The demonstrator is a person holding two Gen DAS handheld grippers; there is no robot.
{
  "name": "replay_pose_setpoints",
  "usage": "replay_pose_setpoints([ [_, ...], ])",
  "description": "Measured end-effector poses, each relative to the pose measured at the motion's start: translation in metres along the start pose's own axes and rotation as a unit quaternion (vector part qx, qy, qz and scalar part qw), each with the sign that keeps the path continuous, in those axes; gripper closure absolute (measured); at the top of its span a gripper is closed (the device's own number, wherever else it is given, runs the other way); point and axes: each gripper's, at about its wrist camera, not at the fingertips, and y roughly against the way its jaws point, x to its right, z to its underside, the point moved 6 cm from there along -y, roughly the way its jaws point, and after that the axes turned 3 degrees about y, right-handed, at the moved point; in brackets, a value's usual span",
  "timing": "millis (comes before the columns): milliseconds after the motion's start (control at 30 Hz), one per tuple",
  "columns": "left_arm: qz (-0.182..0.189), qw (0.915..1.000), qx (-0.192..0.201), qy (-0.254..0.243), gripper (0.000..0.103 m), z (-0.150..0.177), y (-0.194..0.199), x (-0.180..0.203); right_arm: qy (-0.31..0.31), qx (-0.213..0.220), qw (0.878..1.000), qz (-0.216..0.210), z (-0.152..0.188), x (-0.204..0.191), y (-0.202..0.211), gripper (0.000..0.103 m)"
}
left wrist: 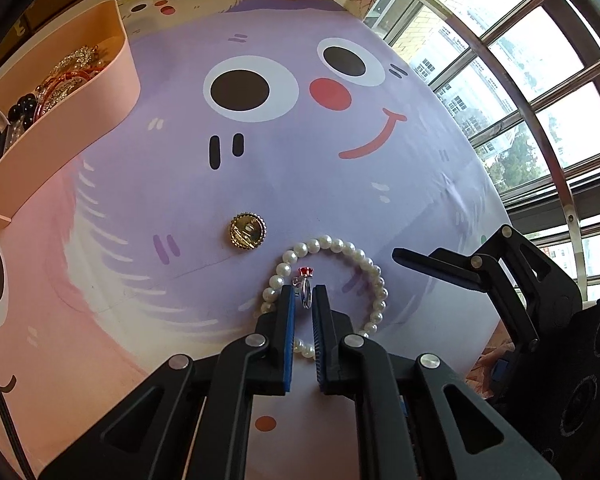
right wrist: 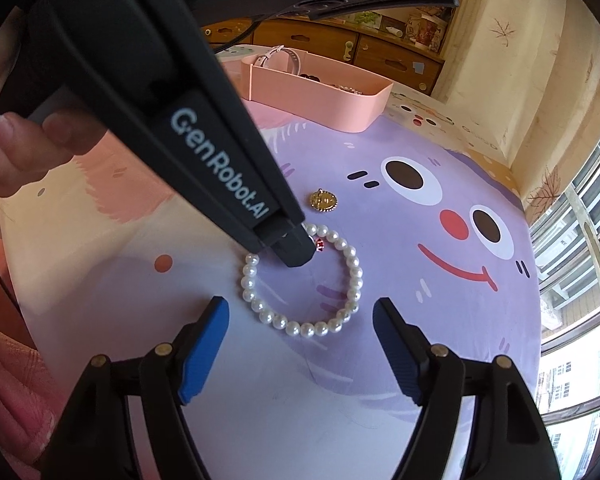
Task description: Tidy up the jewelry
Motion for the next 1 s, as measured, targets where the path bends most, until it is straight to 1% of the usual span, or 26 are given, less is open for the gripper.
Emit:
replay_pose_setpoints([
  [67,-0.004,1.0000,0.004,-0.001,0.100,0.000,0.000,0.000,0.002,0.000,1.000,0.002,0.000,0.000,0.000,0.024],
  [133,0.000,1.0000,0.006,0.002,0.101,0.000,0.002,0.000,0.002,0.000,1.000,0.004,0.000,0.001,0.000,0.022],
  [267,0.005,0.9997,0.020,0.009,0.102,-0.002,0.011,-0.001,-0.009,-0.002,1.000,-0.001,0.000,0.002,-0.002,0.020],
  [400,0.019,0.9992,0.032,0.016,0.102,-0.007,0.022,-0.006,-0.019,-0.006,1.000,-0.006,-0.004,0.004,-0.005,0.018],
  [633,0.026,0.9994,0.017,0.015,0.102,-0.007,0.017,-0.011,-0.028,-0.009,1.000,-0.004,-0.008,0.004,-0.010,0.016],
  [767,0.034,0.9994,0.005,0.000,0.096,-0.008,0.016,-0.006,-0.034,-0.011,0.999,-0.003,-0.008,0.004,-0.010,0.016],
  [900,0.029,0.9995,-0.005,-0.007,0.095,-0.010,0.012,-0.005,-0.045,-0.017,0.999,-0.007,-0.006,0.004,-0.009,0.016],
  [1000,0.024,0.9996,-0.013,-0.005,0.095,-0.011,0.007,-0.005,-0.050,-0.023,0.998,-0.022,-0.002,0.003,-0.008,0.016],
])
